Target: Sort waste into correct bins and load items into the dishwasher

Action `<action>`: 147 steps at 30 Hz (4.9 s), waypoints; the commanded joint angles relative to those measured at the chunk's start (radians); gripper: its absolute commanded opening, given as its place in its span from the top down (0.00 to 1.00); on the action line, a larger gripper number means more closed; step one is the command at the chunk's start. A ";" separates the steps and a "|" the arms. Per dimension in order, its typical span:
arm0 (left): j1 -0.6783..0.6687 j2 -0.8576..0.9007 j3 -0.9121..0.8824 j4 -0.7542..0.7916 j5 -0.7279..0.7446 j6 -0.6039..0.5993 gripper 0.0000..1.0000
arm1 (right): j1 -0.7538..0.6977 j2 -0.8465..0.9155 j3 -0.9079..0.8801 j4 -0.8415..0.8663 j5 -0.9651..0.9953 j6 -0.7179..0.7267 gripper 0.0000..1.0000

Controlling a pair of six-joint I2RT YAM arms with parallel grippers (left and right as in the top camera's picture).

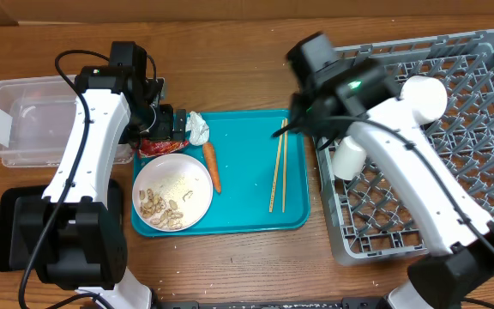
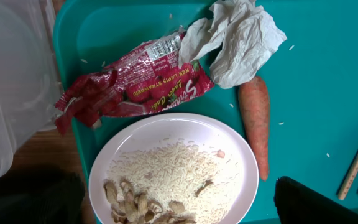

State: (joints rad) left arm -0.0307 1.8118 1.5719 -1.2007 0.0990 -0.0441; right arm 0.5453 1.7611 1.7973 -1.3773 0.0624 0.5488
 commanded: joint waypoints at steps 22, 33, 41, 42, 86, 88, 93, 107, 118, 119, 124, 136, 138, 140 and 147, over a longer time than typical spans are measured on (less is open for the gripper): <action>0.004 0.015 0.016 0.001 -0.005 0.022 0.00 | 0.105 0.030 -0.774 0.727 -0.152 0.208 0.72; 0.004 0.015 0.016 0.001 -0.005 0.022 0.00 | 0.110 0.038 -0.780 0.741 -0.142 0.212 0.96; 0.004 0.015 0.016 0.001 -0.005 0.022 0.00 | 0.109 -0.071 -0.610 0.596 -0.153 0.061 0.96; 0.004 0.015 0.016 0.001 -0.005 0.022 0.00 | 0.106 -0.092 -0.582 0.576 -0.153 0.051 0.96; 0.004 0.015 0.016 0.001 -0.005 0.022 0.00 | 0.032 0.188 -0.551 0.526 -0.131 -0.051 0.96; 0.004 0.015 0.016 0.001 -0.005 0.022 0.00 | 0.032 0.150 -0.521 0.497 -0.136 -0.053 0.96; 0.004 0.015 0.016 0.001 -0.005 0.022 0.00 | 0.022 0.001 -0.429 0.420 -0.115 -0.112 0.96; 0.004 0.015 0.016 0.001 -0.005 0.022 0.00 | -0.211 -0.145 -0.404 0.478 -0.003 -0.427 0.96; 0.004 0.015 0.016 0.001 -0.005 0.022 0.00 | -0.209 -0.103 -0.378 0.542 0.143 -0.497 0.67; 0.004 0.015 0.016 0.001 -0.005 0.022 0.00 | -0.204 -0.114 -0.370 0.528 0.142 -0.474 0.67; 0.004 0.015 0.016 0.001 -0.005 0.022 0.00 | -0.186 -0.175 -0.331 0.483 0.116 -0.388 0.62; 0.004 0.015 0.016 0.001 -0.005 0.022 0.00 | -0.140 -0.192 -0.360 0.476 -0.290 -0.080 0.58; 0.004 0.015 0.016 0.001 -0.005 0.022 0.00 | -0.110 -0.190 -0.371 0.484 -0.263 -0.016 0.57; 0.004 0.015 0.016 0.001 -0.005 0.022 0.00 | -0.087 -0.184 -0.373 0.495 -0.243 0.021 0.57; 0.010 0.012 0.019 0.037 0.120 -0.076 0.00 | -0.009 -0.181 -0.373 0.577 -0.234 0.022 0.55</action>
State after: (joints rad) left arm -0.0307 1.8118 1.5757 -1.1355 0.1543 -0.0780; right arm 0.5083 1.5803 1.4296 -0.8211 -0.1722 0.5407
